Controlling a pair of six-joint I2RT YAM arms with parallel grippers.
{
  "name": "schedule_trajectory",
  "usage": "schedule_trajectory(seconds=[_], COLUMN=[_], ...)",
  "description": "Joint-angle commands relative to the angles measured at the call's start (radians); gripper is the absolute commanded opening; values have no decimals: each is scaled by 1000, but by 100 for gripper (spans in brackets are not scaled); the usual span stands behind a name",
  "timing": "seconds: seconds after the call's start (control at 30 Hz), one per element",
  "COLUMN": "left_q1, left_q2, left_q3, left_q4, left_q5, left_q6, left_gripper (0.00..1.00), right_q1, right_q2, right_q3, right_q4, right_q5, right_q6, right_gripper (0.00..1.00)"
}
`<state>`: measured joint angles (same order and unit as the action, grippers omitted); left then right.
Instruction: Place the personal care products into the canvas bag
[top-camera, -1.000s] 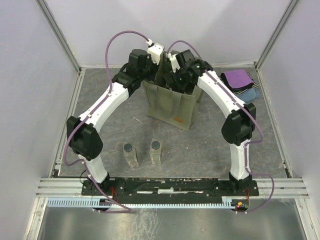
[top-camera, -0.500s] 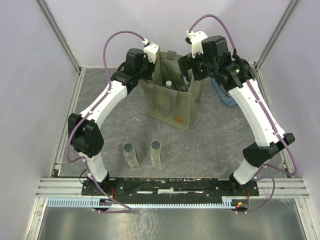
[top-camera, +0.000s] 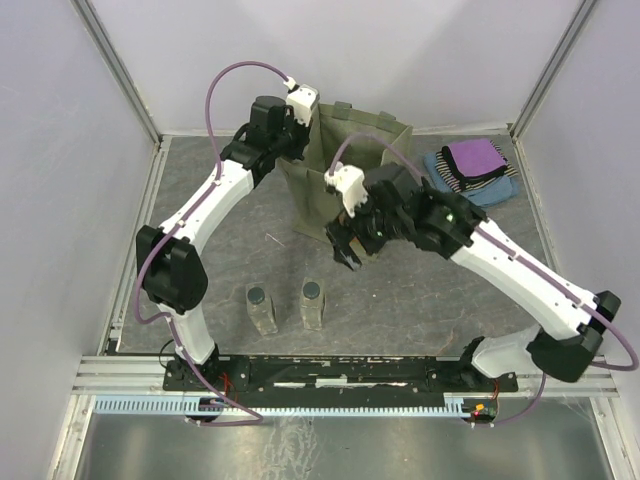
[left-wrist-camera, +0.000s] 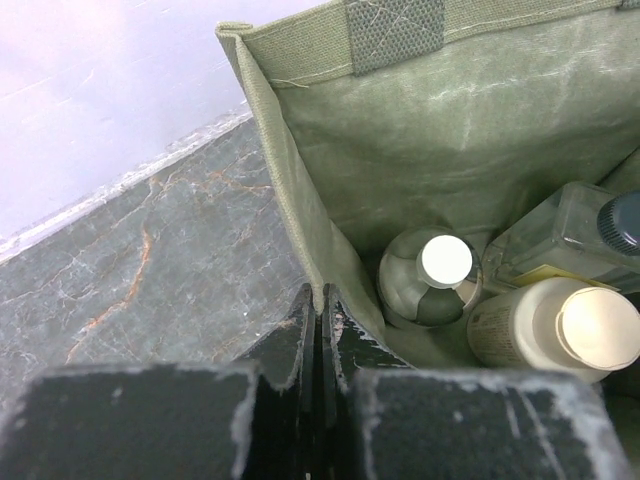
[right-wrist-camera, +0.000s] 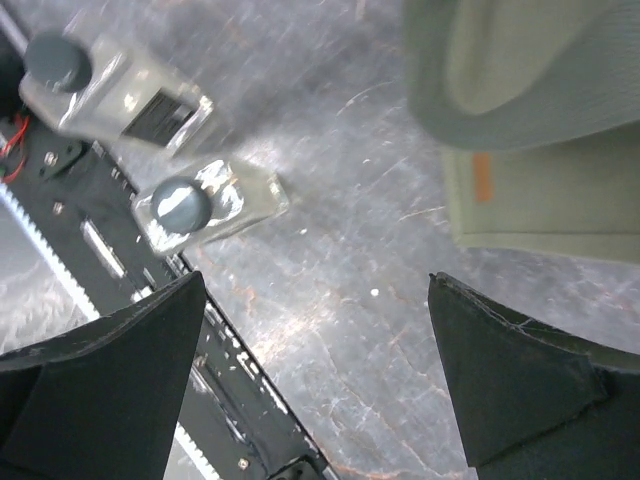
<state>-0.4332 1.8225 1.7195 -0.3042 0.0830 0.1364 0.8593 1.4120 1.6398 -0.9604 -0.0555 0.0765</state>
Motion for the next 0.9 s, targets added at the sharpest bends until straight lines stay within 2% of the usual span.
schedule_trajectory(seconds=[0.0,0.13,0.27,0.57,0.87], left_q1=[7,7,7,7,7], left_q2=[-7,-14,-14,-17,-28], left_q3=[16,-1,-1,-6,-17], left_q4=[35,41,40,31,25], left_q5=[41,43,41,38,31], left_q6=[-45,-46,-41,-28,-21], left_gripper=[3,3,3,3,3], right_q1=[36,53,93,214,264], right_q2=[-120,-145,-96,15,138], right_q3=[-196,-340,-353,-268,-172], right_q4=[210,338,371,286,160], right_q5=[-176,-226,-252,-198,-132], right_q6=[-57,-82,-115,-215,-277], right_gripper=[100,100,100,100,100])
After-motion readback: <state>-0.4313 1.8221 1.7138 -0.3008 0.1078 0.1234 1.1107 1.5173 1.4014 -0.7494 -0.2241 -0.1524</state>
